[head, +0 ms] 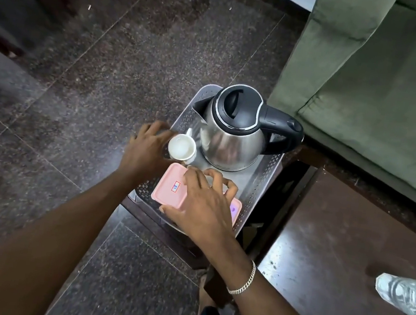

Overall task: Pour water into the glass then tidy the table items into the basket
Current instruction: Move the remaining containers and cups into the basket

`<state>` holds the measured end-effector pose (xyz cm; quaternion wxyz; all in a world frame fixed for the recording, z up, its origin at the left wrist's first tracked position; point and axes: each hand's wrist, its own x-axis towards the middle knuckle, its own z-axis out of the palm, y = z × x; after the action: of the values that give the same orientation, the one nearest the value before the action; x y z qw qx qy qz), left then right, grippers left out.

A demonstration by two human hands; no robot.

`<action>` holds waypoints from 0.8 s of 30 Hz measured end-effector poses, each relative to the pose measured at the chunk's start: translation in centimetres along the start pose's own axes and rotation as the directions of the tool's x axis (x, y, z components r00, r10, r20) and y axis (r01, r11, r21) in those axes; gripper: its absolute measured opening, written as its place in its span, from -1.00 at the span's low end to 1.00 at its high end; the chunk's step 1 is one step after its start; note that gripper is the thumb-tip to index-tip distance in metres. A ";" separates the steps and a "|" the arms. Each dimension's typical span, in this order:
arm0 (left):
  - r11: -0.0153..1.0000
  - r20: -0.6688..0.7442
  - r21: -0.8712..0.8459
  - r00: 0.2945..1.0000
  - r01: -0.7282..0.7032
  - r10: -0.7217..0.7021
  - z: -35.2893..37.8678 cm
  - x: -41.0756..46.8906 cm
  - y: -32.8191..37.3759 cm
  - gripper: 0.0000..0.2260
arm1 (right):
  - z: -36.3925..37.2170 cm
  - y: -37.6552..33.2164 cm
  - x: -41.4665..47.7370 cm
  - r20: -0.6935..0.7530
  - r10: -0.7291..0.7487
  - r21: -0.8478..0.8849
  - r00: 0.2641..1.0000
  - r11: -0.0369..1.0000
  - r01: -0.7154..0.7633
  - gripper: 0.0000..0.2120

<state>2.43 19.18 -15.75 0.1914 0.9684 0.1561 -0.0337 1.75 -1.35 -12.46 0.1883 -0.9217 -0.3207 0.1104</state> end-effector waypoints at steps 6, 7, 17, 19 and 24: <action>0.997 0.047 -0.066 0.998 -0.044 0.047 -0.9 0.9 -0.9 -0.33 | 1.7 -1.7 1.3 0.004 -0.013 -0.053 1.000 0.999 0.013 -0.27; 0.997 0.058 -0.065 0.997 -0.049 0.053 -0.9 1.0 -0.8 -0.32 | 2.0 -1.7 1.4 0.009 -0.011 -0.061 1.000 0.998 0.011 -0.27; 0.972 0.129 -0.234 0.990 -0.031 0.063 -1.8 1.1 -1.9 -0.22 | 3.9 -2.2 2.9 0.012 0.018 -0.107 1.000 0.994 -0.016 -0.35; 0.963 0.043 -0.266 0.998 -0.037 0.050 -2.2 0.3 -1.7 -0.29 | 4.1 -2.3 2.9 0.003 0.006 -0.110 1.000 0.994 -0.006 -0.36; 0.973 -0.218 -0.230 0.976 -0.026 -0.025 -3.3 -3.4 0.1 -0.48 | 2.9 -1.9 1.5 -0.080 0.012 -0.063 0.997 0.998 -0.017 -0.26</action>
<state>-0.73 19.39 -12.27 0.2845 0.9373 0.1790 0.0918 0.92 1.81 -14.42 0.1709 -0.9332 -0.3094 0.0646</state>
